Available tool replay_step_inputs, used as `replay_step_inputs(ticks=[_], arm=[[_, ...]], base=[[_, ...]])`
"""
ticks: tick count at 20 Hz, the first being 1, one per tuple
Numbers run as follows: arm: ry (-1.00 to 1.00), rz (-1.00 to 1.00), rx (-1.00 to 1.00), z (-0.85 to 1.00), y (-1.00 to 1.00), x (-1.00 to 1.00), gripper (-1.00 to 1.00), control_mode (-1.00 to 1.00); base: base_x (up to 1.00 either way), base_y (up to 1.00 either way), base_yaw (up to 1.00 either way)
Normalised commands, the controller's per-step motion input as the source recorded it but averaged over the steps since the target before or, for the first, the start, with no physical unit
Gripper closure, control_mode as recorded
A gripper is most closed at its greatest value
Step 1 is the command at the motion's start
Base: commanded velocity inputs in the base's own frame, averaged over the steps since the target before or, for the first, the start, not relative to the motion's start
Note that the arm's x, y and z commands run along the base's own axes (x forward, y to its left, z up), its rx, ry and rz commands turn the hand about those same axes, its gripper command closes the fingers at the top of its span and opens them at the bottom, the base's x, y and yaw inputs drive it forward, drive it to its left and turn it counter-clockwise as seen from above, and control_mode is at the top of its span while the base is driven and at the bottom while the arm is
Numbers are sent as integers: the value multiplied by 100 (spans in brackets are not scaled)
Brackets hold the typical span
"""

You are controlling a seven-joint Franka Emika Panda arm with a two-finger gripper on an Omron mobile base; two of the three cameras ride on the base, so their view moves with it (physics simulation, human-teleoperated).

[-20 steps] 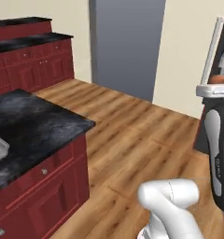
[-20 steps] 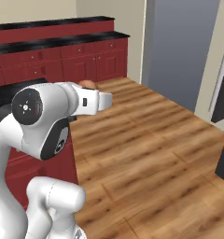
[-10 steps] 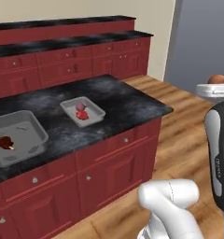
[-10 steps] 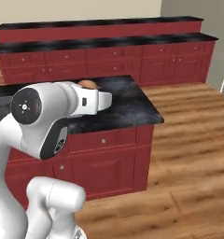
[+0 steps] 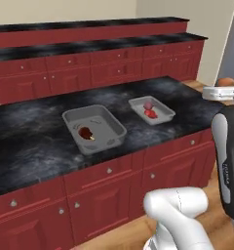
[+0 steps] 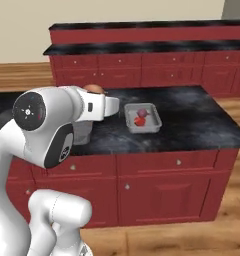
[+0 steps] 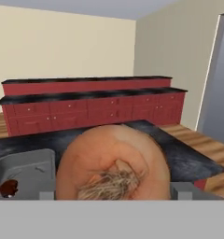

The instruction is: Place one onion and one steak in each tupperware on the nearby counter, to pack two identical lunches.

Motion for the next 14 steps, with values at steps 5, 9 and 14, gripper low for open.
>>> replay_step_inputs(ticks=[5,9,14], arm=[[0,0,0,0,0,0,100,100],[0,0,0,0,0,0,100,100],[0,0,0,0,0,0,100,100]], base=[[58,100,22],[60,70,13],[8,-26,-1]])
